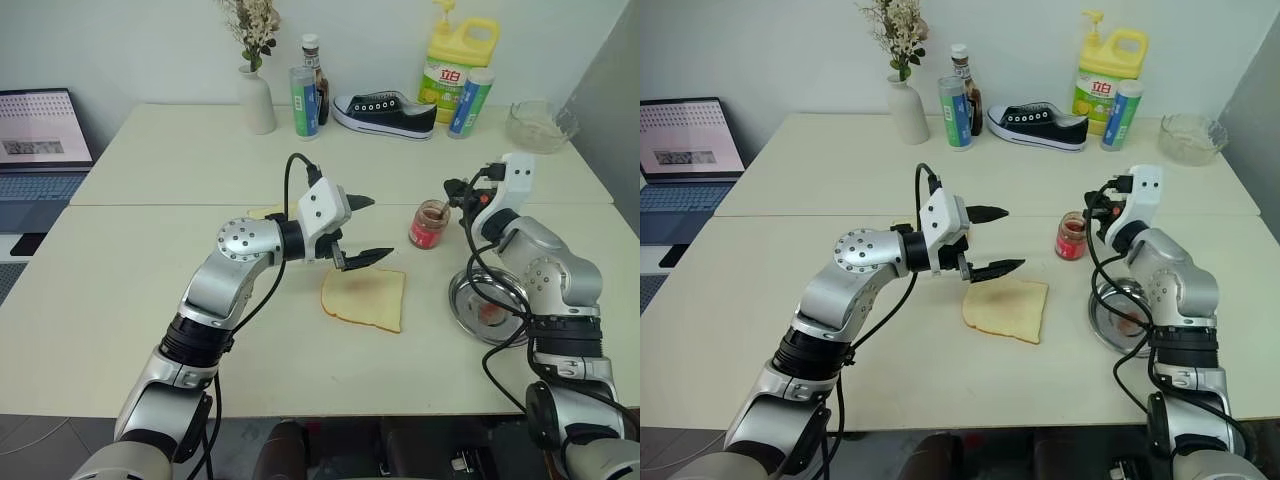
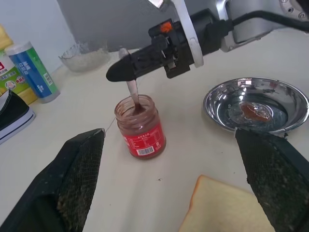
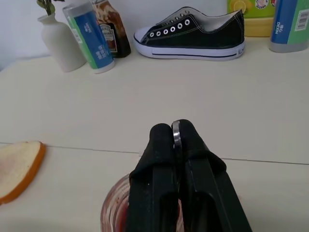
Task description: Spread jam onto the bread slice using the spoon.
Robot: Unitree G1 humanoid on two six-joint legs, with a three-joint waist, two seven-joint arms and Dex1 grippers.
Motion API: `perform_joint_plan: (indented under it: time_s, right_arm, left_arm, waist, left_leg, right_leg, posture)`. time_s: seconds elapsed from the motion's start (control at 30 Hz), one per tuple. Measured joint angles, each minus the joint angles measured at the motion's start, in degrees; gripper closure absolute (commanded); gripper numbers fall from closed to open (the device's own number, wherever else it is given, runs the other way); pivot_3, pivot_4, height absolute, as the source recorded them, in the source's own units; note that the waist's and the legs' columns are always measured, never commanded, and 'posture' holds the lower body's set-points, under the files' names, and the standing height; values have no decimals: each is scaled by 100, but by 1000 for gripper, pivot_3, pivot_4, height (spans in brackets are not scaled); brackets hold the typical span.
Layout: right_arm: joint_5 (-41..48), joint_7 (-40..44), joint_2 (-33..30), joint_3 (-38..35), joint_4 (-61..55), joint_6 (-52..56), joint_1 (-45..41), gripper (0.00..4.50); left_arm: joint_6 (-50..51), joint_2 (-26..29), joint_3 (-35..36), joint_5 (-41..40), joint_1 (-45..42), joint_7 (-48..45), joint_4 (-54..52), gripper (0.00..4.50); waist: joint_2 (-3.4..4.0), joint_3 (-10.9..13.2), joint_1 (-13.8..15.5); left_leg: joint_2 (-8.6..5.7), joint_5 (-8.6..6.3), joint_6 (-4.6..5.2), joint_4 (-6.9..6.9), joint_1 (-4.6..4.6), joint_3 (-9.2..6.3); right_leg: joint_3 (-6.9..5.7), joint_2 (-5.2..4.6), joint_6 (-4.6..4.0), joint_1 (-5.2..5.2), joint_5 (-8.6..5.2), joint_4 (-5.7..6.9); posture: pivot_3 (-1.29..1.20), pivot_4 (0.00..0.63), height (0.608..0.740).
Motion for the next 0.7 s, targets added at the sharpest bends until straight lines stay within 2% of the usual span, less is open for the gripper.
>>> perform_joint_plan:
  time_s: [0.17, 0.33, 0.7]
  right_arm:
    - [-144, 105, 84, -2, 38, -91, 12, 4475]
    - [74, -86, 542, -287, 125, 188, 12, 4475]
    - [923, -987, 1095, -1496, 174, 789, -177, 4475]
  left_arm:
    - [2, 0, 0, -3, 0, 0, 0, 0]
    - [10, 1, 0, -14, -1, 0, 0, 0]
    - [11, 4, 17, -20, -2, 1, 0, 0]
  waist:
    - [0, 0, 0]
    - [0, 0, 3]
    - [0, 0, -4]
  left_leg:
    - [0, 0, 0, 0, 0, 0]
    - [1, 0, -1, 0, 0, -2]
    - [1, 0, 0, 0, 1, 0]
  right_leg:
    - [0, 0, 0, 0, 0, 0]
    - [-1, 0, 0, 0, 0, 2]
    - [1, 0, 0, -1, 0, 6]
  posture:
    - [0, 150, 740]
    - [0, 150, 740]
    - [0, 150, 740]
